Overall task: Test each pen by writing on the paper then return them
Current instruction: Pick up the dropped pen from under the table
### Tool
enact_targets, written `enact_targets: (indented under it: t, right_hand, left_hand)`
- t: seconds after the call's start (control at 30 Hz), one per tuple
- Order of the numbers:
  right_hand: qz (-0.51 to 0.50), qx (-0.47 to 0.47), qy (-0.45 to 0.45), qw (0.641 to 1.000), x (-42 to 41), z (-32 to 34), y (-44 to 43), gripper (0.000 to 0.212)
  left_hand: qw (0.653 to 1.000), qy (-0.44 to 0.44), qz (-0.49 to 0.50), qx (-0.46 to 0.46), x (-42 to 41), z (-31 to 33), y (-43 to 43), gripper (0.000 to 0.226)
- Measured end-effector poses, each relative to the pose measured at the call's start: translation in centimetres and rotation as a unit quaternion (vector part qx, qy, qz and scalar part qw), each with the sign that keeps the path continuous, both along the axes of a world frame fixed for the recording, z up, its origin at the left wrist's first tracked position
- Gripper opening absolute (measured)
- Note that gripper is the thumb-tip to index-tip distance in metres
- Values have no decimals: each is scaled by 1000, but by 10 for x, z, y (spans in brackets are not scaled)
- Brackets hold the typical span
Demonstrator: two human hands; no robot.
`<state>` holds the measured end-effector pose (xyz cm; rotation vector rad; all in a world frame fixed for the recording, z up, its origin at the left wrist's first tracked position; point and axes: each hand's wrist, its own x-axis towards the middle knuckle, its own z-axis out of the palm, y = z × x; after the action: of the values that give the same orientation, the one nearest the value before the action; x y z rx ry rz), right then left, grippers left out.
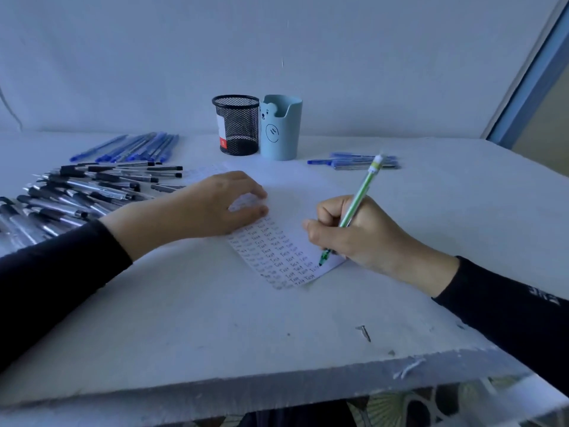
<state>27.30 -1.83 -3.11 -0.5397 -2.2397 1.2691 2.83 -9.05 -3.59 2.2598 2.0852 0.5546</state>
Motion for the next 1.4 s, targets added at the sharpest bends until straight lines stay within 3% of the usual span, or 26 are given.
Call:
enact_targets:
  t: [1.4]
  right_hand:
    - [43,-25,-12,999,-2,3,-5,51]
  left_hand:
    - [1000,2,0,-18,0,1,1,69]
